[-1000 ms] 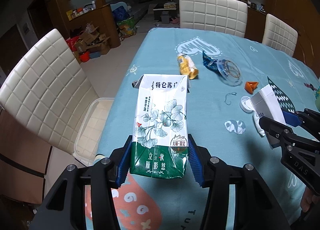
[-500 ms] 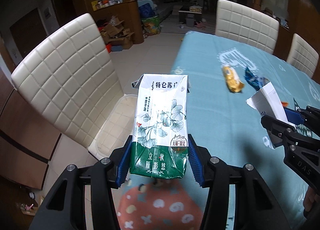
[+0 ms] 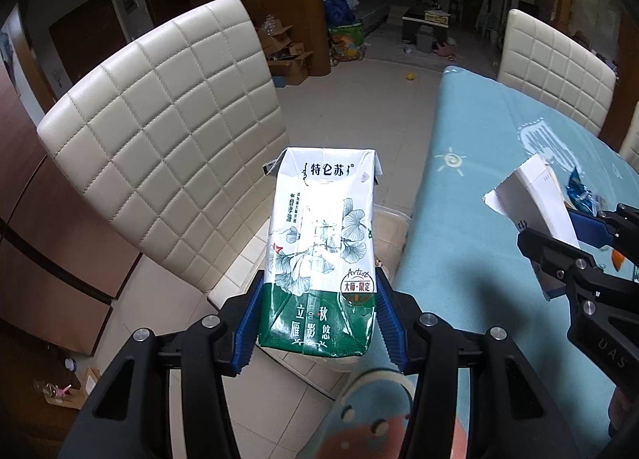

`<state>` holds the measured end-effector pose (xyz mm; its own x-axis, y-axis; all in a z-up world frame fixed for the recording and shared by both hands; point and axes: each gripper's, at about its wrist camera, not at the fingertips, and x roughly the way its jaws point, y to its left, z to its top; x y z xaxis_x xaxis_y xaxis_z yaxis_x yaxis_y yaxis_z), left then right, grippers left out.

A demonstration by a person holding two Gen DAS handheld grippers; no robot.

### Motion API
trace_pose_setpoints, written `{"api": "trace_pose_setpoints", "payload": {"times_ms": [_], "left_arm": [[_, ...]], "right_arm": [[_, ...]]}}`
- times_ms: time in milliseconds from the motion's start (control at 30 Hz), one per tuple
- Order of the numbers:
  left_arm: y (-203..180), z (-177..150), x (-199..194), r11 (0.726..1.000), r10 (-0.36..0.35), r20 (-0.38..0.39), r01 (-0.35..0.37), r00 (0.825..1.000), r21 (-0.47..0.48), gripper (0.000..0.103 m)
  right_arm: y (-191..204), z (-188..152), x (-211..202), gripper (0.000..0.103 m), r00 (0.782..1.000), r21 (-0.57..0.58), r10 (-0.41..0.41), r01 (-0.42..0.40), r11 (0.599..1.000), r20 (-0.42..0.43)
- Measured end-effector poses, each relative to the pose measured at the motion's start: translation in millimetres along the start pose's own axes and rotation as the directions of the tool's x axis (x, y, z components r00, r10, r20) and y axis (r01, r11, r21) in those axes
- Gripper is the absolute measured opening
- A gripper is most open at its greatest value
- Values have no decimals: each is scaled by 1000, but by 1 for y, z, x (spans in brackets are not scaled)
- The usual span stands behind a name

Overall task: Collect trash
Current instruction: 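Carry the milk carton and white box to the clear bin and release them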

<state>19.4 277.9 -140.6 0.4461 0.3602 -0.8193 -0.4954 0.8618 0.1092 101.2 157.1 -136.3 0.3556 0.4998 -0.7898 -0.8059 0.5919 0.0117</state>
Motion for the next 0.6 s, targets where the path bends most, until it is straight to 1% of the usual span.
{"api": "trace_pose_setpoints", "payload": {"times_ms": [67,267,367,400,467,533,600], "left_arm": [[4,6,8,1000,16,-2,-16,1000,-5,50],[10,20,26,999,26,-19,-27,999,-26,51],[9,24,39,999,33,-44,-34,999,-35,52],[9,24,44,999,37,-58,-39,998,-36,53],[10,25,52,998,33,-76,-37,997,-45,72],[13,24,55,997,44,-77,-49,996,-58,76],[16,23,60,996,44,-90,-50,995,-68,76]], "right_arm": [[3,7,8,35,1000,-16,5,-5,1000,1],[2,24,29,35,1000,-35,20,-21,999,-6],[-2,27,38,35,999,-32,27,-28,999,-18],[-3,27,42,35,999,-30,29,-30,999,-24],[-3,27,47,35,999,-34,31,-33,999,-35],[-2,27,51,35,999,-45,31,-33,998,-40],[2,28,57,35,998,-55,38,-41,998,-49]]}}
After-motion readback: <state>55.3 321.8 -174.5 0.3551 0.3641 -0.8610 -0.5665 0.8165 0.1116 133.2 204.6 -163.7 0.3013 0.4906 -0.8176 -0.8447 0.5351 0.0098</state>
